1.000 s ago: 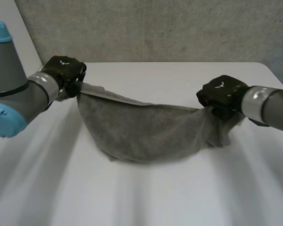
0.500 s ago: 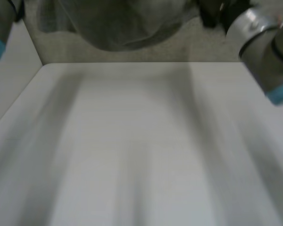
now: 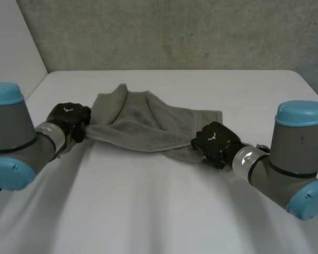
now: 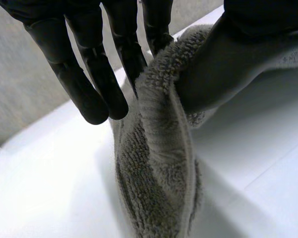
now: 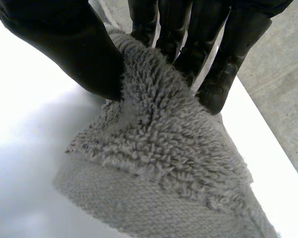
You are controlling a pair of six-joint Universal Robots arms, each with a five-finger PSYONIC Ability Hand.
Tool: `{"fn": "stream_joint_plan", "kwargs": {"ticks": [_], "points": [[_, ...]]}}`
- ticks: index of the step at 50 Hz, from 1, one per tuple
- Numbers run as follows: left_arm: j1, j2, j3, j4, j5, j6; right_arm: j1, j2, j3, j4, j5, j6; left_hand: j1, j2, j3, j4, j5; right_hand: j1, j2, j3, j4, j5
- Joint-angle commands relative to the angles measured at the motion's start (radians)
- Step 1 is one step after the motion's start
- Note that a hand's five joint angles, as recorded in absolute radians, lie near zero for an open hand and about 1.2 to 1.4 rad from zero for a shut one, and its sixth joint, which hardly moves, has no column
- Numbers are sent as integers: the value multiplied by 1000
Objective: Fold the towel.
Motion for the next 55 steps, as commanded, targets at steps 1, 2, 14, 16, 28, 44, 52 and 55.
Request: {"fn": "stream_joint_plan", "kwargs": {"ticks": [1, 2, 14, 16, 28, 44, 52, 55], "points": [[18, 162, -158, 52, 17, 36, -2, -109, 68, 0, 27, 9, -176, -200, -193, -198, -368, 66, 74, 60, 50, 58], [24, 188, -185, 55, 36, 36, -2, -130, 80, 8, 33, 8, -191, -215, -207, -212, -383, 66, 74, 60, 50, 58], [70, 303, -314, 72, 118, 43, -67, -253, 108, 197, 41, 17, -300, -324, -316, -321, -492, -955, -946, -961, -971, -962], [70, 303, -334, 103, 116, 43, -67, -286, 105, 211, 41, 37, -303, -327, -319, -324, -494, -967, -958, -973, -983, -974], [84, 302, -403, 181, 116, 43, -119, -319, 71, 188, 24, 314, -423, -447, -439, -444, -615, -873, -864, -879, -889, -880], [93, 302, -418, 207, 116, 43, -124, -245, 327, 4, 27, 515, -455, -479, -471, -477, -647, -811, -802, -817, -827, -819], [104, 300, -417, 217, 116, 43, -124, -287, 462, -118, 24, 520, -467, -491, -483, -488, -659, -659, -650, -664, -674, -666], [102, 300, -418, 217, 118, 43, -124, -287, 477, -128, 23, 520, -467, -491, -483, -488, -659, -664, -656, -670, -680, -672]]}}
